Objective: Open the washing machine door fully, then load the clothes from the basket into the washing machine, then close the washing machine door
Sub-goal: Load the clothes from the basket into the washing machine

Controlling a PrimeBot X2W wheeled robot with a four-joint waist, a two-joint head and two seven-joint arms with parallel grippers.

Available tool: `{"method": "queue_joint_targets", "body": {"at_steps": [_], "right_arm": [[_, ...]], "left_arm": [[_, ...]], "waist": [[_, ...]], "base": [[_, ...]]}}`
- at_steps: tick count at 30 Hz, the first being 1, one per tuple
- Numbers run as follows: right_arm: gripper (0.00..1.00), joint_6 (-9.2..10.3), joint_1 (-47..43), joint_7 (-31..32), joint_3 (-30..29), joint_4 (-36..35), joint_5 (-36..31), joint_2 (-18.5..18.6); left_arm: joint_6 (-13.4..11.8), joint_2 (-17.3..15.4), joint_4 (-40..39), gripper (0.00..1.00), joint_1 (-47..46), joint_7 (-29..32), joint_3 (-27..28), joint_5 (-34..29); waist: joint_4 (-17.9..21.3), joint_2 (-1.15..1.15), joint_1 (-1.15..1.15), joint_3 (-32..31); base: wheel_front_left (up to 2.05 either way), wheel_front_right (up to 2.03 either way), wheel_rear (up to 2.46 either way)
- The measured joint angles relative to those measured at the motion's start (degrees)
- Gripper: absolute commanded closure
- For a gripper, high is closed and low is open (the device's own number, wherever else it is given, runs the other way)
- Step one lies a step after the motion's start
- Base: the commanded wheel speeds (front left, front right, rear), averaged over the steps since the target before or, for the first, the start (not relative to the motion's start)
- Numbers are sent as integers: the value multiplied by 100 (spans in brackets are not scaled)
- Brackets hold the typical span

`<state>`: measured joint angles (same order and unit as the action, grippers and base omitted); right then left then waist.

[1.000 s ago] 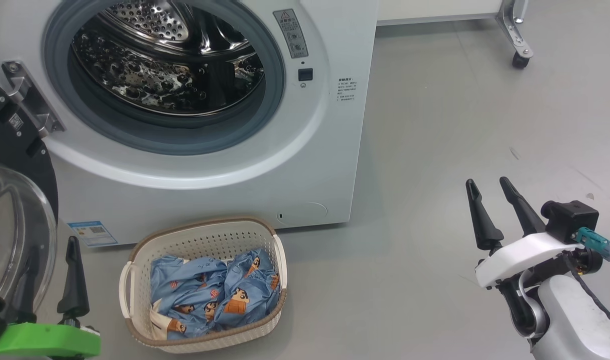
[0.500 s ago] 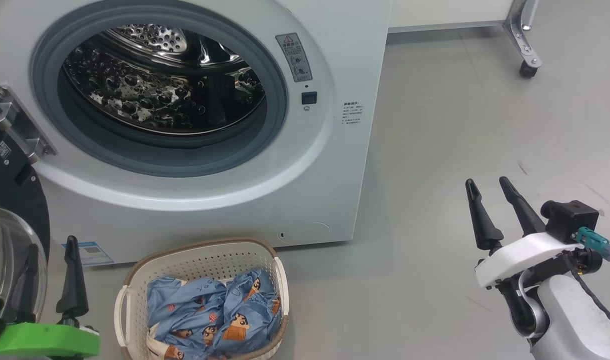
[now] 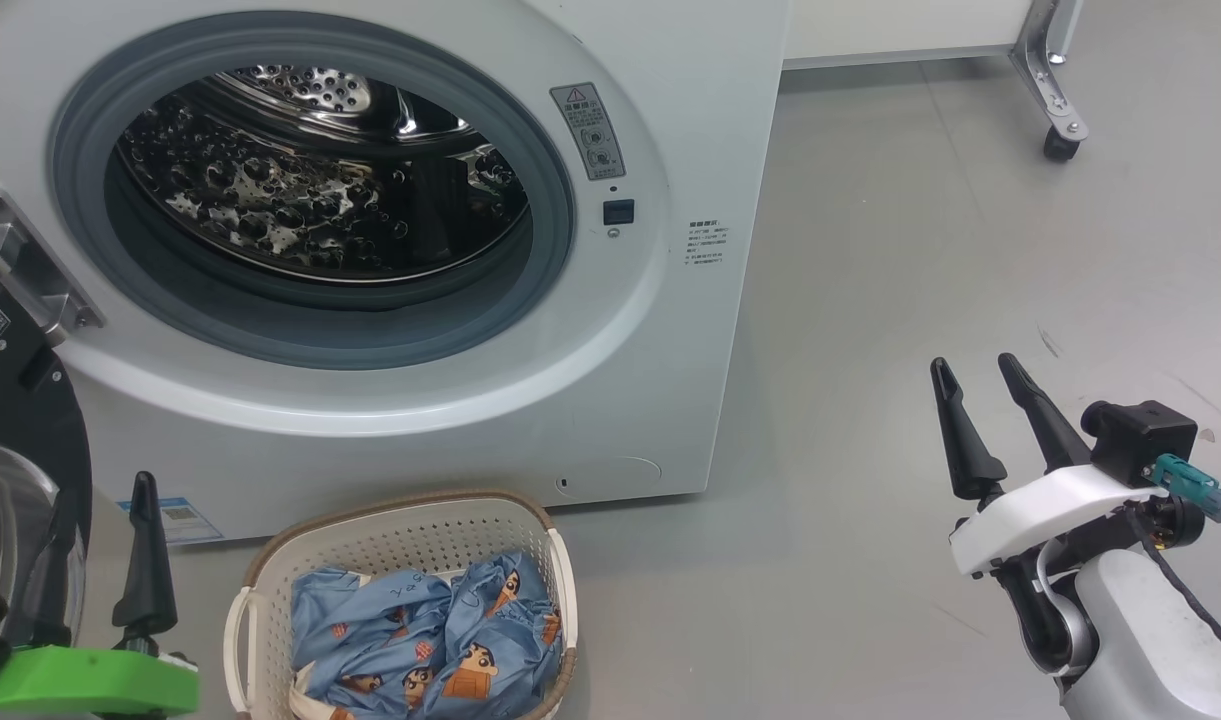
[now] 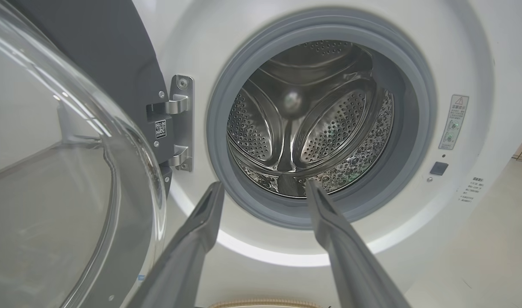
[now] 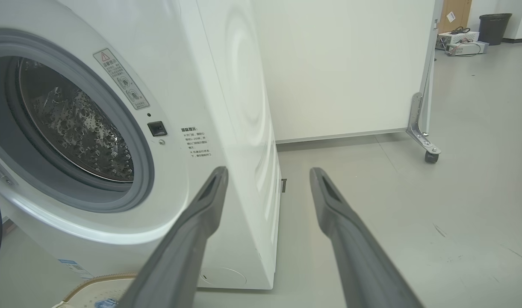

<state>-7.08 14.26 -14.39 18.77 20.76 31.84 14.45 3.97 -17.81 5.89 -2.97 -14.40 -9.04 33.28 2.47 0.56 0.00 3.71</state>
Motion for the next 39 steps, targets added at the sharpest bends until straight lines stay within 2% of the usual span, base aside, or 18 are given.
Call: {"method": "queue_joint_targets", "body": {"at_steps": [39], "right_arm": [[0,0,8,0,116,-26,0,-34]], "left_arm": [[75,-18,36,0,0,0,103,-82]], "waist": [[47,0,0,156]], "base": [[0,0,0]]}}
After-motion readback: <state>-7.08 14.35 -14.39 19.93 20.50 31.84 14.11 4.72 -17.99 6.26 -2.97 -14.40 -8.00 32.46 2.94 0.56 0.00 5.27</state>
